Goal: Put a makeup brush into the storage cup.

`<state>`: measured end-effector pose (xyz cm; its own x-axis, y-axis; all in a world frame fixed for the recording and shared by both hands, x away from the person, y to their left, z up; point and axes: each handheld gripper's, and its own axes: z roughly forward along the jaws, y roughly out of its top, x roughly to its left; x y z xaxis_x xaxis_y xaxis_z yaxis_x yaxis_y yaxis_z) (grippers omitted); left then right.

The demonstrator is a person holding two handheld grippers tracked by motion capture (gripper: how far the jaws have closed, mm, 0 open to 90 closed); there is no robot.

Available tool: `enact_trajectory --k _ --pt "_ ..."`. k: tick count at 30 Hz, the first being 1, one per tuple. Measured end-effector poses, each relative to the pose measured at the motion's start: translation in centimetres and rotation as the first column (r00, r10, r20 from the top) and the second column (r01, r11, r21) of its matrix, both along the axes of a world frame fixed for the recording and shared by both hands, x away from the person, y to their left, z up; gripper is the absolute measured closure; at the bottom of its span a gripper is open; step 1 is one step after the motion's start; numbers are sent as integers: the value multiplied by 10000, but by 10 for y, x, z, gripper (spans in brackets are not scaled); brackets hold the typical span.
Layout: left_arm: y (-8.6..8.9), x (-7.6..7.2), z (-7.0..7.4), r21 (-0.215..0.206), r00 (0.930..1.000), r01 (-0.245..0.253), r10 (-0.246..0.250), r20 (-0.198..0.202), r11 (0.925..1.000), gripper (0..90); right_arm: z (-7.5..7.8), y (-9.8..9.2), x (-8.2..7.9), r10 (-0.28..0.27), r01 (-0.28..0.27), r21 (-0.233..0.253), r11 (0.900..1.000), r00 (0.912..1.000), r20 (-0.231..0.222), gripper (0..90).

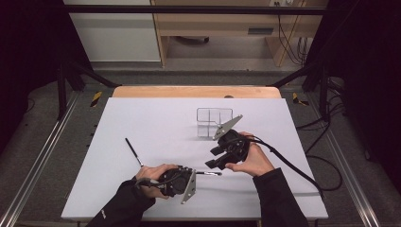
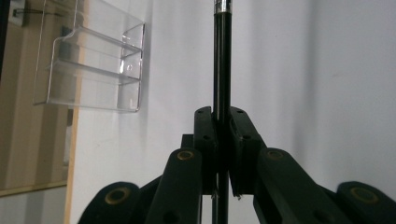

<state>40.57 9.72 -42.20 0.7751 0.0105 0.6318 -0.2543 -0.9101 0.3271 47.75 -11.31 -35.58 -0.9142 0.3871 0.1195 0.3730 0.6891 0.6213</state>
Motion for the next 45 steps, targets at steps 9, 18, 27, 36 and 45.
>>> enact_trajectory --k 9,18,27,36,45 --pt "13 5 -2 -915 9934 -964 901 -706 9911 827 -2 -19 -2 -1062 1001 799 9918 9915 757 282" --pt "24 9 -5 -1724 9763 -1863 1627 -1424 9672 828 -5 -37 -11 -2319 2073 1687 9636 9624 1417 178" --pt "28 12 -9 -2334 9576 -2669 2301 -1732 9350 827 -18 -46 -22 -3070 2687 2226 9371 9381 1603 138" --pt "32 16 -7 -3299 9240 -3544 2737 -2669 8750 828 -35 -45 -26 -3447 3025 2436 9215 9260 1543 106" --pt "36 19 -8 -4105 8846 -4359 2972 -3594 8009 827 -39 -38 -30 -3692 3148 3063 8984 9190 1384 101"
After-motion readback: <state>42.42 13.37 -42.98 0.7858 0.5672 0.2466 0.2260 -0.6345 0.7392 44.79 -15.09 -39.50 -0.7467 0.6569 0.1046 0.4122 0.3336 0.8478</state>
